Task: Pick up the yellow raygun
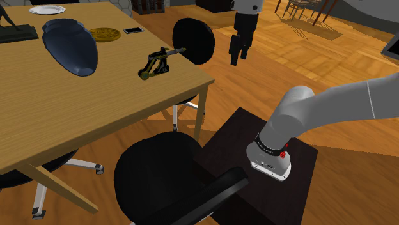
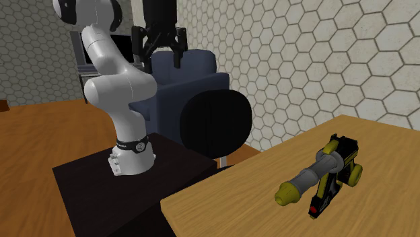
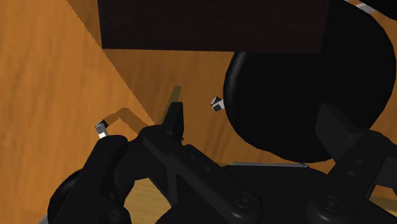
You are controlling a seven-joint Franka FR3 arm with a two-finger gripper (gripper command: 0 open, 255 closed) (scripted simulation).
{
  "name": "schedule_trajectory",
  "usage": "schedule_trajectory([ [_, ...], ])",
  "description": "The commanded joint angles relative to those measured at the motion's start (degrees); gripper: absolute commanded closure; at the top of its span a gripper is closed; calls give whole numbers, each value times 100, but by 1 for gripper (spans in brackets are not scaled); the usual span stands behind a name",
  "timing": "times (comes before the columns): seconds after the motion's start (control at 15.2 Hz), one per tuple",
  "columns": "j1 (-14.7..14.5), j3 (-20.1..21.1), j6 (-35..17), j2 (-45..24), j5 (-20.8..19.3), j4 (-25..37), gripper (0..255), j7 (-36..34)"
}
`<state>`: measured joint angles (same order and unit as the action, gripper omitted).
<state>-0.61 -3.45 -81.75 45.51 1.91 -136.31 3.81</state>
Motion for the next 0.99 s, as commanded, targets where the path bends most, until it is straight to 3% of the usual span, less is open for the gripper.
schedule_trajectory([
  [0.0,0,0,0,0,0,0,0,0],
  [0.46,-360,-710,-804,-1415,-296,678,0,1710],
  [0.92,-720,-1209,-1305,-2984,-138,1772,0,3397],
])
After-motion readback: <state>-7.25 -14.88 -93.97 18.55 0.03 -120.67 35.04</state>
